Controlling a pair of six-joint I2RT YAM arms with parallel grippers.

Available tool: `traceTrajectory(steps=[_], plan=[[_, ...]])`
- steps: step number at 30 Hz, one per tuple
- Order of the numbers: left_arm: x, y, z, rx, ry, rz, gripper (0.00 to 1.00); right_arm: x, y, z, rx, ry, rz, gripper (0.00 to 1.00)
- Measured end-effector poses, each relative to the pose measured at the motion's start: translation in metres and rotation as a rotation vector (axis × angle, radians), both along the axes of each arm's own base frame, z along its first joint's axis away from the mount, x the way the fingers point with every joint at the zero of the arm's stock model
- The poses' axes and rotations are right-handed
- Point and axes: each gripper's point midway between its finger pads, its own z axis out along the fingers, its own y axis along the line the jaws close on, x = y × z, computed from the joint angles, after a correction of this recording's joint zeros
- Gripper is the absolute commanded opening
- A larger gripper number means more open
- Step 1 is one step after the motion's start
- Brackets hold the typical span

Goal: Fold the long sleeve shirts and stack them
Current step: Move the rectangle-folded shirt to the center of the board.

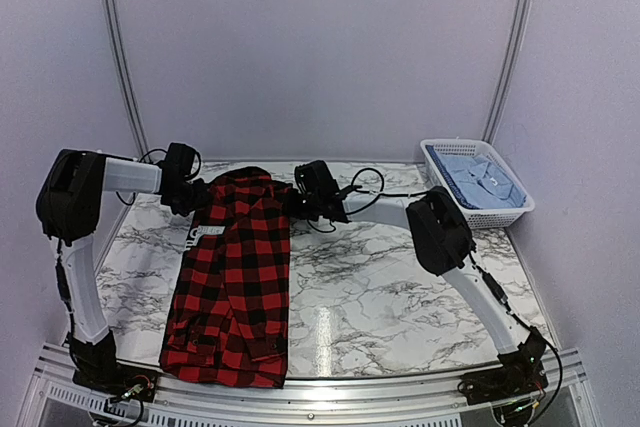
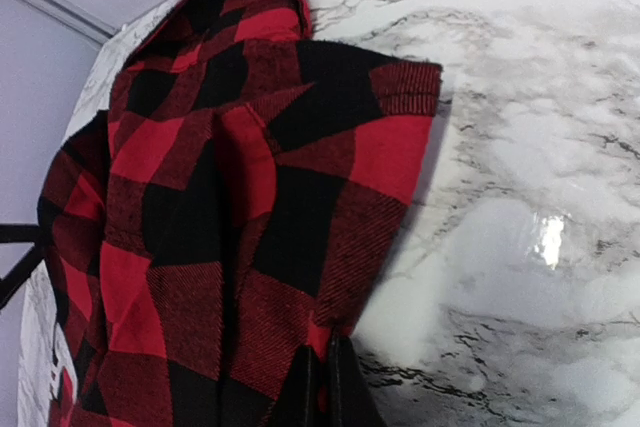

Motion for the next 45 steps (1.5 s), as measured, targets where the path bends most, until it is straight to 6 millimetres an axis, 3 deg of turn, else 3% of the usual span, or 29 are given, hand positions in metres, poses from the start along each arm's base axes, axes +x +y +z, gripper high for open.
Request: traceTrajectory(steps=[5, 11, 18, 26, 30, 38, 45], plan=[[-0.022, -0.011, 0.013, -0.065, 0.002, -0.014, 0.35, 0.006, -0.014, 0.0, -0.004, 0.005, -0.021, 0.0], [-0.065, -0.041, 0.031, -0.125, 0.008, -0.067, 0.34, 0.014, -0.059, 0.001, -0.042, 0.037, -0.046, 0.0], [-0.14, -0.057, 0.015, -0.122, 0.086, -0.097, 0.34, 0.039, -0.121, -0.001, -0.09, 0.047, -0.086, 0.0], [-0.2, -0.056, -0.011, -0.08, 0.167, -0.105, 0.33, 0.048, -0.167, 0.0, -0.132, 0.056, -0.103, 0.0], [-0.224, -0.061, -0.019, -0.072, 0.196, -0.13, 0.33, 0.05, -0.177, 0.0, -0.145, 0.054, -0.098, 0.01], [-0.247, -0.075, -0.025, -0.073, 0.216, -0.169, 0.29, 0.046, -0.178, 0.0, -0.167, 0.052, -0.071, 0.2], [-0.267, -0.095, -0.025, -0.094, 0.22, -0.204, 0.28, 0.01, -0.19, 0.007, -0.211, 0.097, -0.045, 0.29]])
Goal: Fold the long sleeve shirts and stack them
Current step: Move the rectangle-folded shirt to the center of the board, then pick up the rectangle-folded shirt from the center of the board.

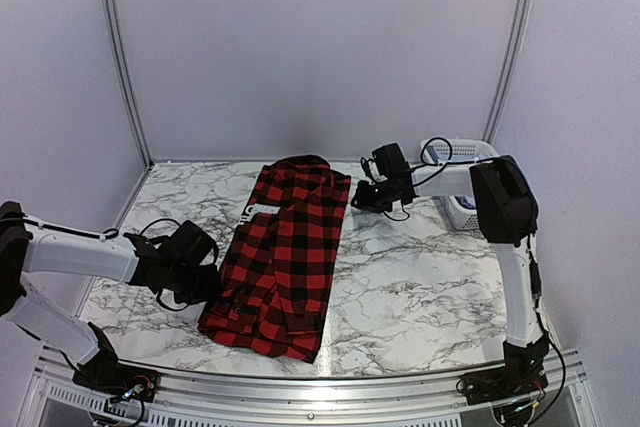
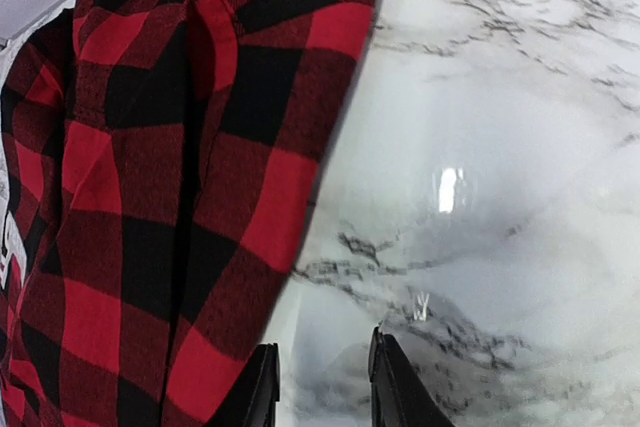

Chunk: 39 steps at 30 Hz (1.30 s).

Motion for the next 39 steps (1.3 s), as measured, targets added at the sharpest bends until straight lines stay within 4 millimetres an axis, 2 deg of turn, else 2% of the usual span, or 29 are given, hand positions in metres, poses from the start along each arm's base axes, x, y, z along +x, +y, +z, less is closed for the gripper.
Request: traceTrajectory(steps=[3, 6, 9, 12, 15, 19, 23, 30, 36, 39], plan=[[-0.012, -0.01, 0.0, -0.014, 0.004, -0.014, 0.27, -0.026, -0.005, 0.01, -0.019, 0.016, 0.014, 0.3], [-0.025, -0.021, 0.001, -0.029, 0.008, -0.029, 0.27, -0.055, -0.002, 0.024, -0.029, 0.016, 0.041, 0.31], [-0.039, -0.034, 0.001, -0.045, 0.014, -0.048, 0.27, -0.095, 0.009, 0.035, -0.036, 0.018, 0.087, 0.31], [-0.049, -0.041, 0.002, -0.057, 0.024, -0.051, 0.28, -0.144, 0.025, 0.037, -0.039, 0.035, 0.148, 0.31], [-0.057, -0.036, 0.005, -0.066, 0.034, -0.033, 0.31, -0.194, 0.039, 0.032, -0.044, 0.064, 0.202, 0.31], [-0.065, -0.022, 0.013, -0.078, 0.027, -0.005, 0.37, -0.263, 0.048, 0.023, -0.035, 0.119, 0.263, 0.33], [-0.069, -0.015, 0.024, -0.11, 0.009, 0.002, 0.42, -0.312, 0.047, 0.021, -0.007, 0.158, 0.278, 0.35], [-0.076, -0.016, 0.025, -0.138, 0.017, -0.029, 0.52, -0.358, 0.043, 0.017, 0.064, 0.205, 0.271, 0.41], [-0.087, -0.014, 0.008, -0.177, 0.069, -0.051, 0.53, -0.377, 0.036, 0.002, 0.096, 0.259, 0.252, 0.41], [-0.085, -0.019, 0.01, -0.224, 0.073, -0.059, 0.53, -0.382, 0.038, 0.0, 0.126, 0.279, 0.248, 0.41]])
